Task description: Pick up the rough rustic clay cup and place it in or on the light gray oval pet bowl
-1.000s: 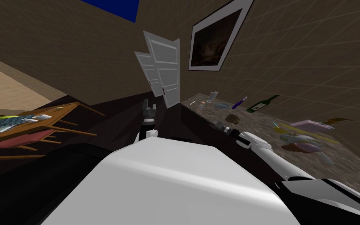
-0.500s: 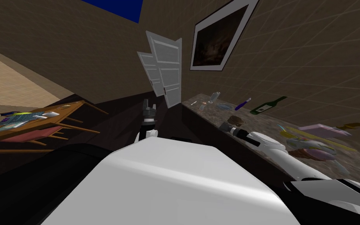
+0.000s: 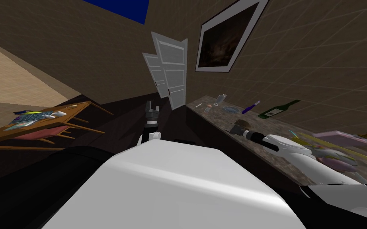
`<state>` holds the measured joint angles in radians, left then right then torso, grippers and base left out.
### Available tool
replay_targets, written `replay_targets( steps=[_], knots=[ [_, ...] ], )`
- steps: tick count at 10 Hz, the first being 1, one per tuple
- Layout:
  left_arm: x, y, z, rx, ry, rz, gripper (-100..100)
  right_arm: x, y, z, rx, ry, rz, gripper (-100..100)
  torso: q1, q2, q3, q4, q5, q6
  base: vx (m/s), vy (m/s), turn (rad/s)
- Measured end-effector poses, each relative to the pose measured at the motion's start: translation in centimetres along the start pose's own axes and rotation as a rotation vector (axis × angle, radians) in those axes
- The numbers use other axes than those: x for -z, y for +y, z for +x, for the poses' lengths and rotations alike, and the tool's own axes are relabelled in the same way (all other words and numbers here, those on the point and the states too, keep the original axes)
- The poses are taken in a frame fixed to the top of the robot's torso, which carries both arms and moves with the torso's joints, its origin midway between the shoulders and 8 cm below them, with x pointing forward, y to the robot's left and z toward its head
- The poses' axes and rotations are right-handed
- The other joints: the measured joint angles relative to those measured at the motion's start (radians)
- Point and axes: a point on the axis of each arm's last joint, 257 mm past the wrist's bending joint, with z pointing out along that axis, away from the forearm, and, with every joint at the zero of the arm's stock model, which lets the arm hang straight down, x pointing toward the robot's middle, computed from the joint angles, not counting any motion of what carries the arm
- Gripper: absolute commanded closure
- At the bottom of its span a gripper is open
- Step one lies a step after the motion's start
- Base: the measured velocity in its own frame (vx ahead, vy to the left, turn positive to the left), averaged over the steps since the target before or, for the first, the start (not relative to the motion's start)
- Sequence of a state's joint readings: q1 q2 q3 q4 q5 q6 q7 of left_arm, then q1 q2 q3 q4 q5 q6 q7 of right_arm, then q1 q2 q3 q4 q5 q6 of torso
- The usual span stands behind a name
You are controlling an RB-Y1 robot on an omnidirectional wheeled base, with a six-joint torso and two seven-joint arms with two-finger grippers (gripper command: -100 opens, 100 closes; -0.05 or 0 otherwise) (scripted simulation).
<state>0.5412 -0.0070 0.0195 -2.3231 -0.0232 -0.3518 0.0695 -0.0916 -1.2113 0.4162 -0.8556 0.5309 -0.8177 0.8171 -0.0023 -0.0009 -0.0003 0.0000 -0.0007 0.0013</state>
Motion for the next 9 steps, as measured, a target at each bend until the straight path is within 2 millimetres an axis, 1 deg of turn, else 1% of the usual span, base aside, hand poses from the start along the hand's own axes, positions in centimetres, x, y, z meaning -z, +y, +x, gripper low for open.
replay_targets(
  steps=[1, 2, 3, 4, 5, 7, 9],
  knots=[
    [0.0, 0.0, 0.0, 0.0, 0.0, 0.0, 0, 0.4, -0.2, 0.6, 0.003, 0.012, 0.003, -100, 0.0, 0.001, 0.0, 0.0, 0.0, 0.0, 0.013, -0.003, 0.06],
    [0.0, 0.0, 0.0, 0.0, 0.0, 0.0, 0, 1.2, -1.1, 1.7, 0.028, 0.043, 0.006, -100, 0.0, 0.0, 0.0, 0.0, 0.0, 0.0, 0.034, -0.015, 0.095],
    [0.0, 0.0, 0.0, 0.0, 0.0, 0.0, 0, 2.9, -2.0, 3.3, 0.064, 0.092, 0.007, -100, 0.0, -0.001, 0.0, 0.0, 0.0, 0.0, 0.042, -0.034, 0.068],
    [0.0, 0.0, 0.0, 0.0, 0.0, 0.0, 0, 4.8, -3.5, 4.8, 0.102, 0.145, 0.01, -100, -0.001, -0.001, -0.001, 0.0, 0.0, 0.0, 0.059, -0.047, 0.065],
    [0.0, 0.0, 0.0, 0.0, 0.0, 0.0, 0, 6.7, -4.6, 5.7, 0.138, 0.197, 0.006, -100, -0.002, -0.002, -0.001, 0.0, 0.0, 0.0, 0.047, -0.04, 0.013],
    [0.0, 0.0, 0.0, 0.0, 0.0, 0.0, 0, 7.4, -5.2, 6.8, 0.154, 0.227, 0.011, -100, -0.001, -0.001, 0.0, 0.0, -0.001, 0.0, 0.021, -0.019, 0.014],
    [0.0, 0.0, 0.0, 0.0, 0.0, 0.0, 0, 10.1, -5.7, 9.3, 0.181, 0.297, 0.002, -100, -0.003, -0.002, -0.001, 0.0, -0.001, 0.0, 0.065, -0.064, 0.043]
  ],
)
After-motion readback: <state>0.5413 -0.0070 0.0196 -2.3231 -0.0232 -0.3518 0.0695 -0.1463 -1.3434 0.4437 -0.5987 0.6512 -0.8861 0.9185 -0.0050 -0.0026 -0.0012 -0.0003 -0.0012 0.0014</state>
